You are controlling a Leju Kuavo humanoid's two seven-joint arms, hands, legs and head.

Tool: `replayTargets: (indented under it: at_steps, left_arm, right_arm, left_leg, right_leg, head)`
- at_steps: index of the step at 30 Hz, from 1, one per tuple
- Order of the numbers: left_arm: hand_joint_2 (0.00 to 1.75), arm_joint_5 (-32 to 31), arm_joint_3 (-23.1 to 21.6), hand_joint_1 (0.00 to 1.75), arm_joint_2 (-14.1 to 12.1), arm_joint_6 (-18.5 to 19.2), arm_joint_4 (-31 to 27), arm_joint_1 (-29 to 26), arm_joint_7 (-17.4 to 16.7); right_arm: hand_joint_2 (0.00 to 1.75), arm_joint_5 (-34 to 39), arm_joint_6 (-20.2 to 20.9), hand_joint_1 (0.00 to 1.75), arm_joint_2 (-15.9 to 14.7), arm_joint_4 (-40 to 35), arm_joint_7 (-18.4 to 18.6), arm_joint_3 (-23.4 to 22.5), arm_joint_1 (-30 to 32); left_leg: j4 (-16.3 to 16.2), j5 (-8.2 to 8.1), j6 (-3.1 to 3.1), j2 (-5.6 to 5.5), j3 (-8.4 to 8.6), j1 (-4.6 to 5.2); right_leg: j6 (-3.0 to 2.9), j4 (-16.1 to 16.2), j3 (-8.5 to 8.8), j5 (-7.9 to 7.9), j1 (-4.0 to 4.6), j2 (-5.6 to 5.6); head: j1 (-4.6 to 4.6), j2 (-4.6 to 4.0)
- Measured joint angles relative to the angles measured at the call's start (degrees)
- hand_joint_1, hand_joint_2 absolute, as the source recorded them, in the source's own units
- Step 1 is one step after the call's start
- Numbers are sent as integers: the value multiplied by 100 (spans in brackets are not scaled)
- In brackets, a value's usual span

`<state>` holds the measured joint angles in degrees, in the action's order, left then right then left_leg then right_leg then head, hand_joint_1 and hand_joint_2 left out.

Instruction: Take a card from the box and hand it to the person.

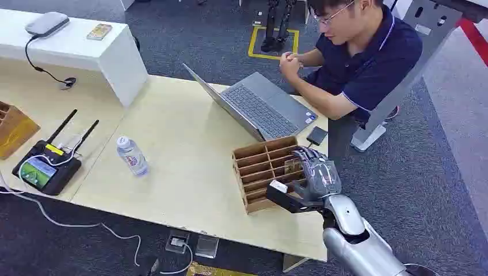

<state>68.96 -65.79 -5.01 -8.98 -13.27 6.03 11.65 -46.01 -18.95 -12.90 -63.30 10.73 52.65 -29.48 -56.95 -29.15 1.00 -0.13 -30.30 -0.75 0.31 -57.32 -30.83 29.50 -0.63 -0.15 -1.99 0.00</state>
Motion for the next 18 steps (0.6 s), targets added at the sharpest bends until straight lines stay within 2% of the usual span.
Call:
replayTargets:
  at_steps: [18]
  left_arm:
    - [0, 0, 0, 0, -7, 0, 4, -1, 18]
  right_arm:
    - [175, 2, -17, 17, 0, 63, 4, 9, 38]
  left_leg:
    - [0, 0, 0, 0, -1, 0]
  right_leg:
    - [0, 0, 0, 0, 0, 0]
  head:
    - [0, 0]
